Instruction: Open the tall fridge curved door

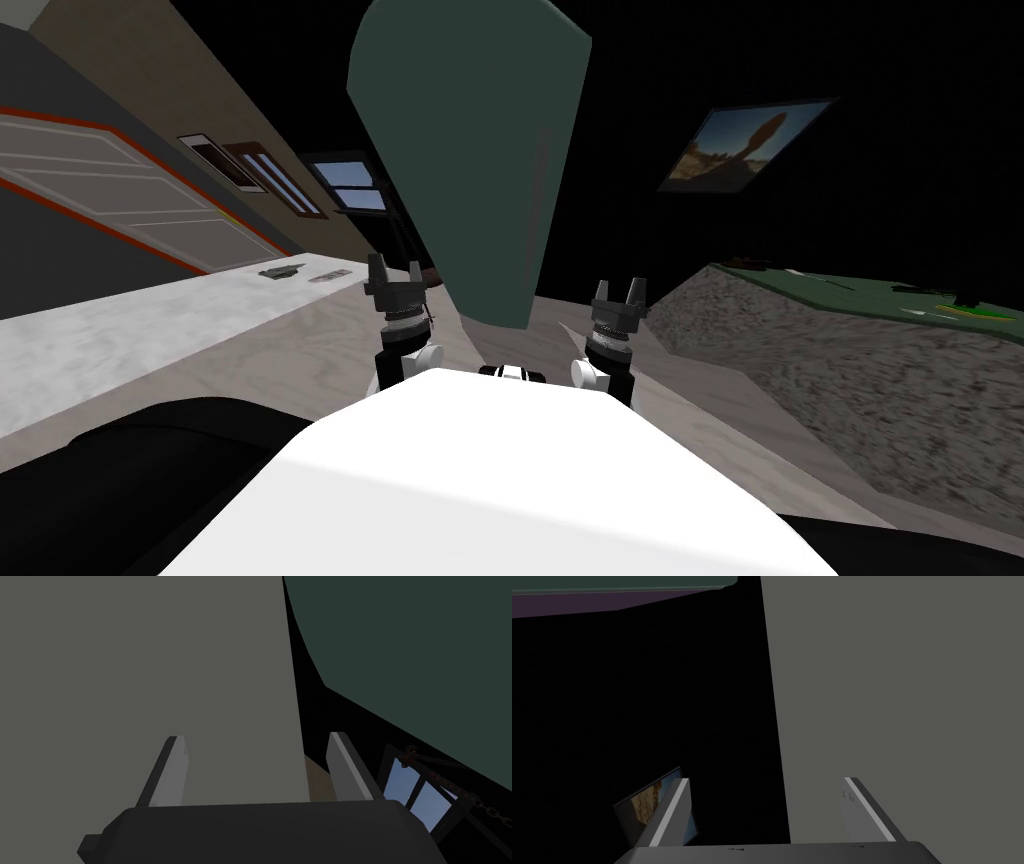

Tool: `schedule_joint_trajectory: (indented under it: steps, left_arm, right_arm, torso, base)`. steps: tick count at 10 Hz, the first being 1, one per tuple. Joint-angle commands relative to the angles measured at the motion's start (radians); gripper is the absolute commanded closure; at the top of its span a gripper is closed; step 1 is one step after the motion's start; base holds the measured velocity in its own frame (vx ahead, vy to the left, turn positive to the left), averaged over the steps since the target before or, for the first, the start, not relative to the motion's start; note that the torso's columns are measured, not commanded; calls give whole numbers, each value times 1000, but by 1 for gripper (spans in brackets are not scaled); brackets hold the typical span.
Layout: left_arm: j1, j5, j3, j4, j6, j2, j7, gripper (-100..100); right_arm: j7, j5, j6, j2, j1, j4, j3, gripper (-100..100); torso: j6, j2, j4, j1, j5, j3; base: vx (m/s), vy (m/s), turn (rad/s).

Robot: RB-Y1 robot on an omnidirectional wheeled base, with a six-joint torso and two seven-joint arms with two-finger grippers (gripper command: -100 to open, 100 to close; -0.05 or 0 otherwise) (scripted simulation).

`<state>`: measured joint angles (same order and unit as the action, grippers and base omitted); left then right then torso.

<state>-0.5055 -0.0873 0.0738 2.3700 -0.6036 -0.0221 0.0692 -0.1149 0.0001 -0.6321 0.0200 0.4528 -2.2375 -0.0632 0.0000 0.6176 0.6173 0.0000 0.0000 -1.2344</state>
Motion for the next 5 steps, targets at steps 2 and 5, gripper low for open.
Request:
schedule_joint_trajectory:
  steps: [2,5]
  left_arm:
    - [30,-3,22,-17,27,67,2,-100]
    - [101,-12,75,-58,90,141,7,-100]
  right_arm:
    - [0,0,0,0,0,0,0,0]
    - [0,0,0,0,0,0,0,0]
  torso:
    - [0,107,107,-1,0,-217]
    - [0,119,120,-3,-1,-242]
  base:
    - [21,-57,87]
    - [39,-139,154]
